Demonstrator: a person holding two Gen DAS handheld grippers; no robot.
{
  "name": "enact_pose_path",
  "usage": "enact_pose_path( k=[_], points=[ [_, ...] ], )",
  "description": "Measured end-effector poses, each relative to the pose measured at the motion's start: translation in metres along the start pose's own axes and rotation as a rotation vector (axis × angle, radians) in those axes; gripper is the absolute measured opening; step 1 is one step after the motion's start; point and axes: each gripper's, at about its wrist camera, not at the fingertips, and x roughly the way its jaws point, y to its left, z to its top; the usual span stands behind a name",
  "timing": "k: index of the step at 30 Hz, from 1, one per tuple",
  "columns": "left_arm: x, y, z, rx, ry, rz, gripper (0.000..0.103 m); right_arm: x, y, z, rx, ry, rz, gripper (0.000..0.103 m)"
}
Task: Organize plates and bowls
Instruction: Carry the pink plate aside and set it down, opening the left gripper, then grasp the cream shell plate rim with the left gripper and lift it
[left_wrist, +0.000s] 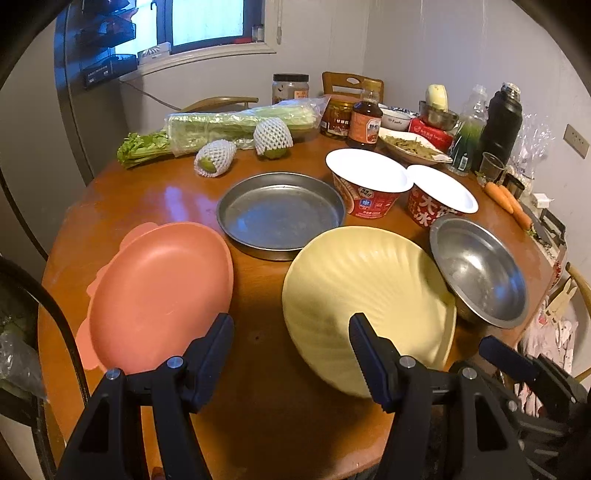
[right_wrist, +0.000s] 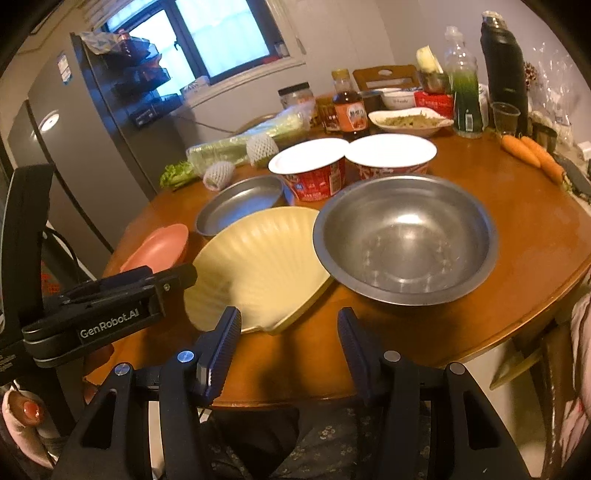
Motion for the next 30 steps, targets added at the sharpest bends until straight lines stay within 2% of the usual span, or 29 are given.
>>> enact_pose_path(
  k=[11, 19, 21, 22, 27, 30],
  points=[
    [0.038, -0.010, 0.020, 0.057, 0.032, 0.060, 0.064, 0.028, 0.000, 0.002, 0.018, 0.030, 0.026, 0.056],
    [0.058, -0.015, 0.020, 0.068, 0.063, 0.035, 0.064, 0.047, -0.001, 0.008, 0.016, 0.050, 0.033, 0.056],
    [0.059, -0.015, 0.018, 0.063, 0.053, 0.007, 0.058, 0.049, 0.000, 0.009, -0.002, 0.038, 0.026, 0.056],
    [0.058, -0.015, 0.018, 0.061, 0.050, -0.008, 0.050, 0.050, 0.001, 0.009, -0.006, 0.036, 0.025, 0.056],
    [0.054, -0.016, 0.016, 0.071, 0.036, 0.011, 0.043, 0.053, 0.002, 0.010, -0.029, 0.022, 0.008, 0.053],
    [0.050, -0.012, 0.013, 0.061, 0.037, 0.003, 0.042, 0.053, 0.004, 0.009, -0.029, 0.022, 0.018, 0.053]
  ],
)
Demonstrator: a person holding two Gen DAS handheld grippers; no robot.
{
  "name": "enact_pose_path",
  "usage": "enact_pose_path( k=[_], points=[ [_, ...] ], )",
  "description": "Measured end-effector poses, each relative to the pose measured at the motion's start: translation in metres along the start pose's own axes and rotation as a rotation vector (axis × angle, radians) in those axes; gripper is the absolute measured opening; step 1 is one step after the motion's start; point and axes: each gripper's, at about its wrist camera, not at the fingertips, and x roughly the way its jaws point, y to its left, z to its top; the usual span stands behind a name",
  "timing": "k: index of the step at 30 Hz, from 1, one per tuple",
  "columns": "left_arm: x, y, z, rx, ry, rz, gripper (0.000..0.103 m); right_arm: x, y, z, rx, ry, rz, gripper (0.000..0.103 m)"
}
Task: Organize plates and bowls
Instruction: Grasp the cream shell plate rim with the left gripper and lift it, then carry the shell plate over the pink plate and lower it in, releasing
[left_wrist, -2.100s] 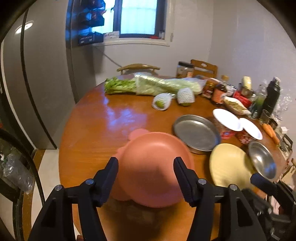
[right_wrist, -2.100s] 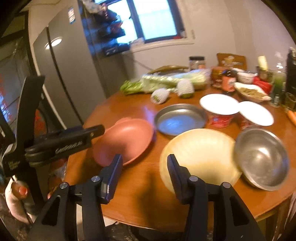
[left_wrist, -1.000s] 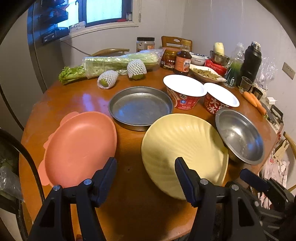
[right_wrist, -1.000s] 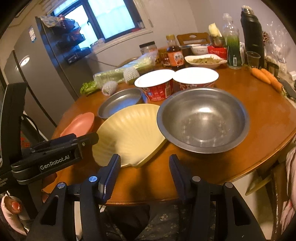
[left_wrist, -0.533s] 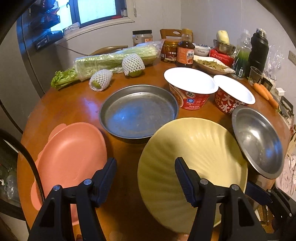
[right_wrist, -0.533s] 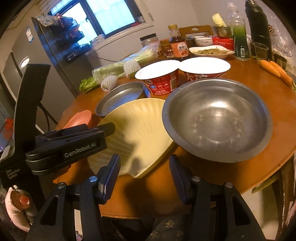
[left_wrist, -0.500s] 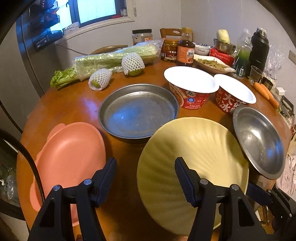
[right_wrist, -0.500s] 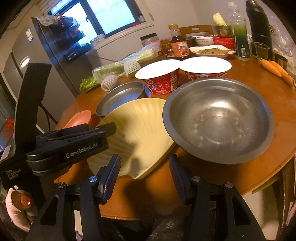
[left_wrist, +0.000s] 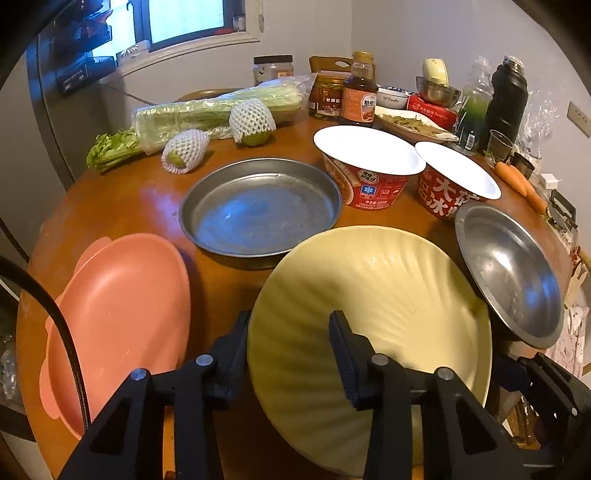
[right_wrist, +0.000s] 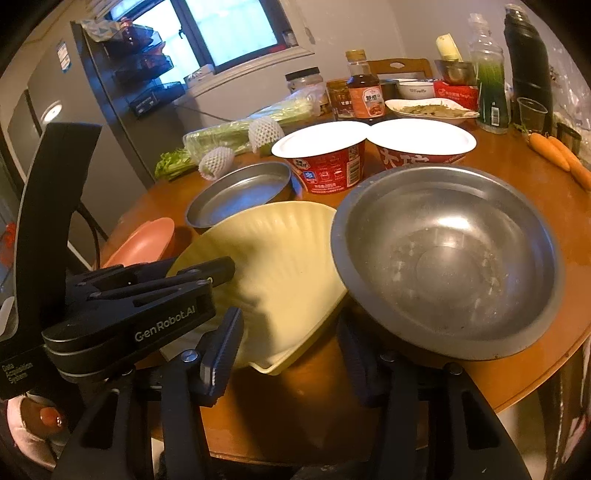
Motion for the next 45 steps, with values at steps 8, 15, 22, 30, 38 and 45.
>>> enact_pose_path(
  k=[8, 15, 22, 30, 38, 45],
  points=[
    [-0.021, 0.010, -0.009, -0.025, -0.019, -0.001, 0.042, -0.007, 0.011, -0.001, -0.038, -0.008, 0.017, 0.053],
    [-0.043, 0.026, -0.012, -0.046, -0.057, 0.020, 0.042, -0.014, 0.032, 0.002, -0.088, -0.025, 0.032, 0.053],
    [-0.066, 0.062, -0.015, -0.098, -0.095, 0.059, 0.042, -0.013, 0.069, 0.011, -0.164, -0.038, 0.058, 0.053],
    [-0.068, 0.105, -0.007, -0.130, -0.106, 0.113, 0.042, 0.008, 0.114, 0.026, -0.240, -0.037, 0.083, 0.053],
    [-0.055, 0.129, -0.006, -0.148, -0.095, 0.114, 0.042, 0.032, 0.137, 0.032, -0.259, -0.008, 0.080, 0.053],
    [-0.041, 0.142, -0.008, -0.156, -0.075, 0.093, 0.042, 0.048, 0.144, 0.031, -0.262, 0.021, 0.075, 0.053]
  ],
)
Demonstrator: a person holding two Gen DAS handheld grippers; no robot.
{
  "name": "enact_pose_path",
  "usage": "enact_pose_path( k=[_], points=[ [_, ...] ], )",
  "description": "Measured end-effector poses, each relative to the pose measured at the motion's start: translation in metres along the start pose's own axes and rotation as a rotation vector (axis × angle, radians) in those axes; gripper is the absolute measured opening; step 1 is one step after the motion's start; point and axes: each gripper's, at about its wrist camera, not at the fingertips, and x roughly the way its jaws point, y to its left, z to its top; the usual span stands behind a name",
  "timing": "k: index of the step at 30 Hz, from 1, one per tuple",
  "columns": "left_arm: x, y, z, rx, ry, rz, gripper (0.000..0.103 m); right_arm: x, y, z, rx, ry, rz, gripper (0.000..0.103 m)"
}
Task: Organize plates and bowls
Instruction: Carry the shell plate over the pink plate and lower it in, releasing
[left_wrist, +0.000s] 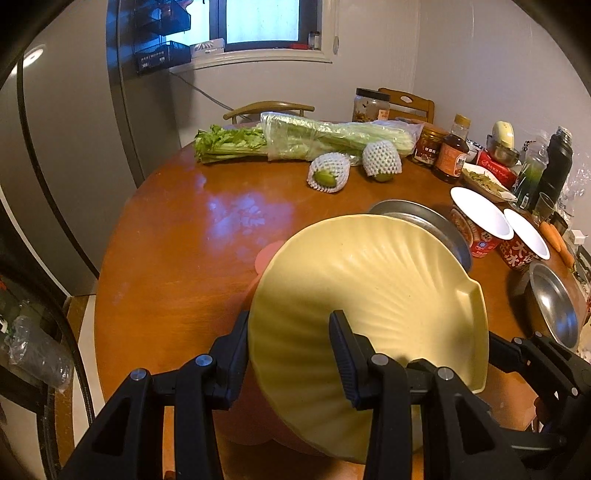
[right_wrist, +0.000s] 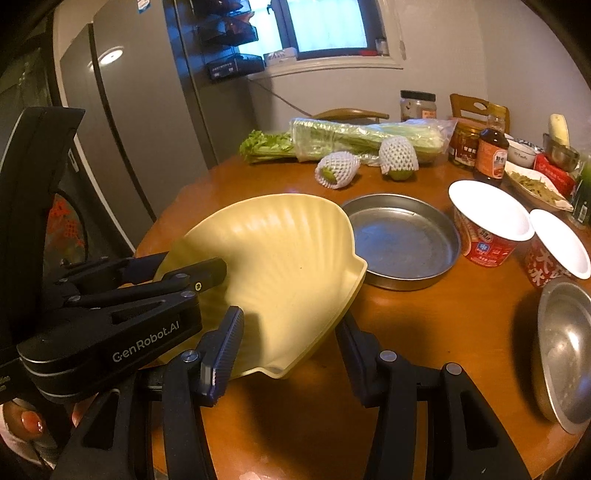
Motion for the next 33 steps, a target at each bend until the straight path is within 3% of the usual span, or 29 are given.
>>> enact_pose_path(
  k=[33],
  points=[
    [0.005, 0.018, -0.010, -0.026, 0.012, 0.014, 0.042, 0.018, 0.018, 0.000, -0.068, 0.033, -0.037, 0.053]
  ],
)
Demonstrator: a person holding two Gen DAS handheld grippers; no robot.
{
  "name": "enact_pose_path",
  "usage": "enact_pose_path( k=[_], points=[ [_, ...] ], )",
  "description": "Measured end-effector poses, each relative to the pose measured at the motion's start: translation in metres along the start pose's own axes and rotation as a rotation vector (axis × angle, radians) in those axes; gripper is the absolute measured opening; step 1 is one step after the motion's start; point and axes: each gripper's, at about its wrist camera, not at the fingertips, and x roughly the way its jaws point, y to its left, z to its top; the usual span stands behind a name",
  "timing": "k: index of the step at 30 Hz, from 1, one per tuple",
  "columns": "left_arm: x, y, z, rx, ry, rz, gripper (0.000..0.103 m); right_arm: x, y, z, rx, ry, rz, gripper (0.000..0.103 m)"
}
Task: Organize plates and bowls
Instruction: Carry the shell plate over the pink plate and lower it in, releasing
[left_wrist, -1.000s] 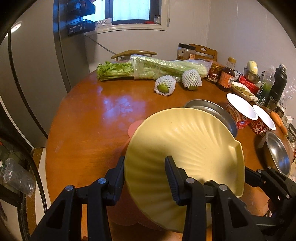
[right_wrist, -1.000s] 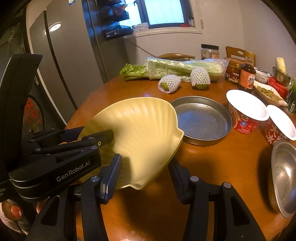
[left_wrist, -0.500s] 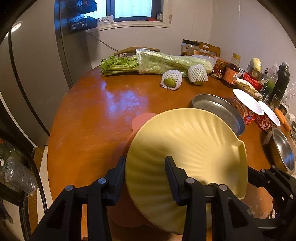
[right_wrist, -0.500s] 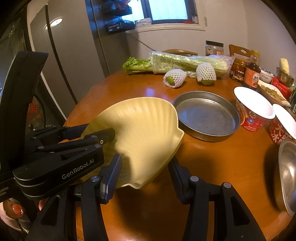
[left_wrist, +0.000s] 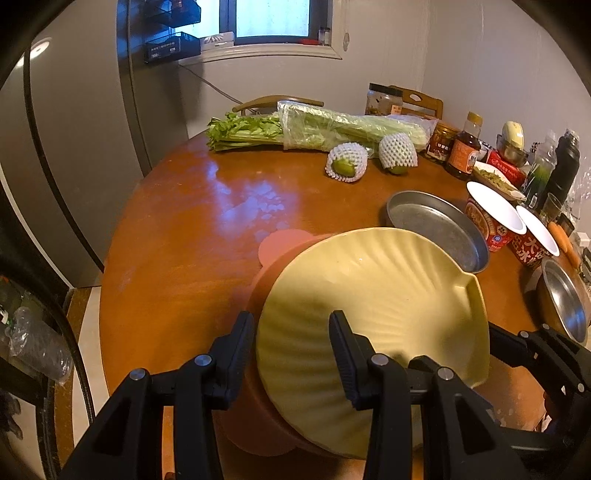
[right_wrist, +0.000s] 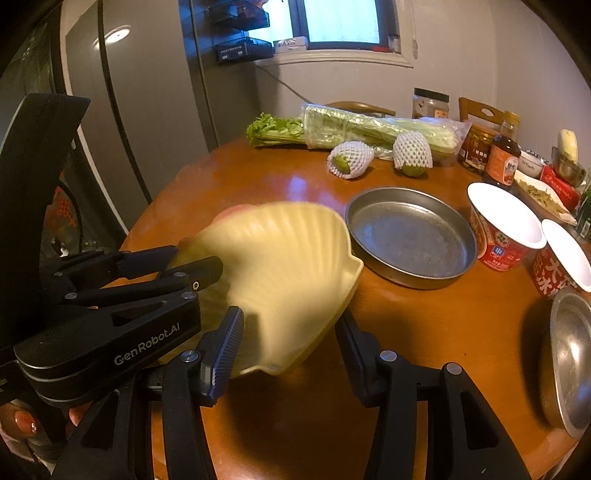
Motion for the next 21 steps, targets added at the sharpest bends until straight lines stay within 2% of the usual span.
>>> enact_pose_path(
  k=[14, 21],
  points=[
    [-0.014, 0.003, 0.000, -0.020, -0.020, -0.017, 0.042, -0.007, -0.001, 0.002, -0.017, -0.015, -0.035, 0.058],
    [-0.026, -0.002, 0.003, -0.022, -0.043, -0.021, 0.045, -0.023, -0.007, 0.004, -0.001, -0.052, -0.050, 0.059]
  ],
)
